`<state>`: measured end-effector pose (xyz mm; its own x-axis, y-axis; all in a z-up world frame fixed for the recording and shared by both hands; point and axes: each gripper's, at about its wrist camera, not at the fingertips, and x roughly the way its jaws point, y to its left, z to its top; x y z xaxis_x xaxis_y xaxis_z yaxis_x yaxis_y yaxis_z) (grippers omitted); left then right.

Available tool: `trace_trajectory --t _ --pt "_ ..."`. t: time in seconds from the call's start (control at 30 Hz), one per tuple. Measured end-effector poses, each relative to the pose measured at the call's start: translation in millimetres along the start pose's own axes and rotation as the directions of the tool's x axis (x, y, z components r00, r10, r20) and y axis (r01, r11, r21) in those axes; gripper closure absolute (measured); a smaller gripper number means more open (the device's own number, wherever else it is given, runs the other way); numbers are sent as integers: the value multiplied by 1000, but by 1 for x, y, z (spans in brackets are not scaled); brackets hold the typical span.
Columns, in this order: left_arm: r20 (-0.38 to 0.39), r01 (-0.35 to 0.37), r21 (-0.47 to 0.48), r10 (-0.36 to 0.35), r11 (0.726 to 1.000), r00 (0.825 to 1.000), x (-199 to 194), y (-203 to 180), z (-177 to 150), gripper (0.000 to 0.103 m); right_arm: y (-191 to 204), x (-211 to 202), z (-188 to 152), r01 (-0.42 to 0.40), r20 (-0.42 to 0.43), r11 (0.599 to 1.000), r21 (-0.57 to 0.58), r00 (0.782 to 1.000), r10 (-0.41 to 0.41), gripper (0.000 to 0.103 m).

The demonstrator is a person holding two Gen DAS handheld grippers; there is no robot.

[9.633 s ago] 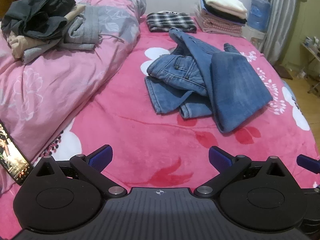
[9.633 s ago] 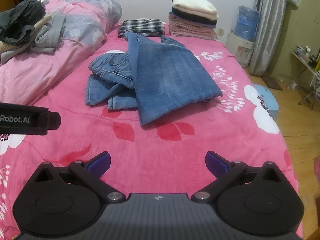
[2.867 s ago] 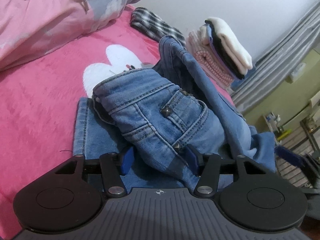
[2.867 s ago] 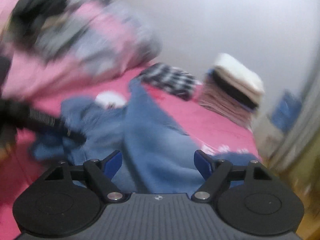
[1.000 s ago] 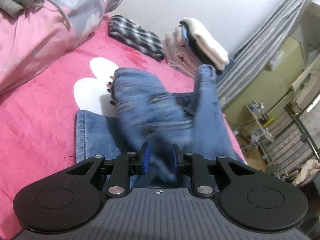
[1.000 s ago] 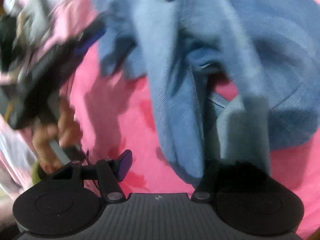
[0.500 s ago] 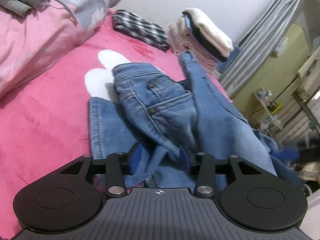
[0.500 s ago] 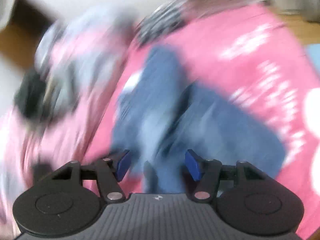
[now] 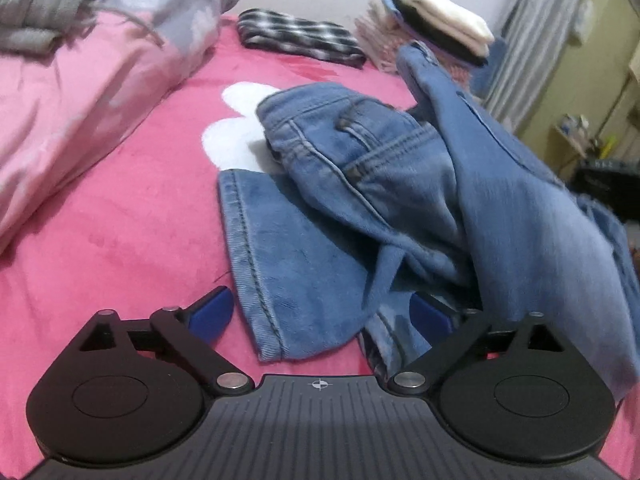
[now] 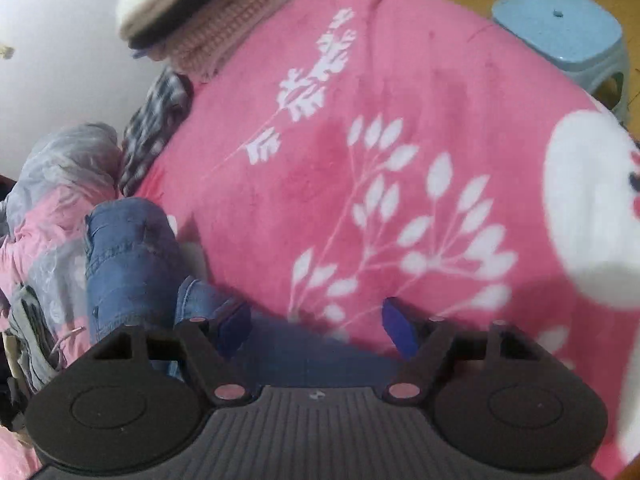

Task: Fold clothes

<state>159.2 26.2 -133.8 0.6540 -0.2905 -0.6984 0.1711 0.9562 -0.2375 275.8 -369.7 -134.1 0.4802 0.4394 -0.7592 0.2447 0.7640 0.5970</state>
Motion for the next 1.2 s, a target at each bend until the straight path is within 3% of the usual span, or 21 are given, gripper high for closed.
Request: trace_trajectory --t 0.07,0.17,0.37,0.47,0.53,0.57,0.73,1.03,1.1,1.2 --pt "-4 -1 26 1 1000 1000 1 -3 -2 10 6 -1 -11 -37 -66 999 -8 997 36 25" --pt "-3 -4 27 4 1000 1000 2 -1 -2 24 6 -4 -22 -92 -147 996 7 985 92 25" --pt "-7 23 -18 -23 1000 1000 2 5 -1 47 15 -10 -63 -233 -280 970 67 929 243 37" --pt "-20 49 -33 -50 998 999 2 5 -1 61 22 -7 -83 -278 -317 958 69 904 286 39" --pt "-34 73 -52 -75 996 997 3 5 -1 79 27 -4 -93 -286 -330 956 60 898 289 41" --pt "-46 93 -72 -96 993 994 3 5 -1 83 28 -4 -96 -289 -330 955 62 898 293 42" --pt "-83 203 -103 -212 974 974 -6 -6 -8 87 30 -9 -109 -328 -340 939 102 875 343 48" --pt "-103 236 -152 -253 960 962 -21 -12 -18 89 32 -4 -146 -358 -387 919 166 834 395 48" --pt "-105 240 -150 -257 959 961 -28 -14 -18 89 34 -3 -153 -378 -417 907 188 805 422 48" --pt "-110 248 -150 -265 957 958 -38 -17 -20 89 36 -6 -165 -390 -443 898 206 780 441 48"
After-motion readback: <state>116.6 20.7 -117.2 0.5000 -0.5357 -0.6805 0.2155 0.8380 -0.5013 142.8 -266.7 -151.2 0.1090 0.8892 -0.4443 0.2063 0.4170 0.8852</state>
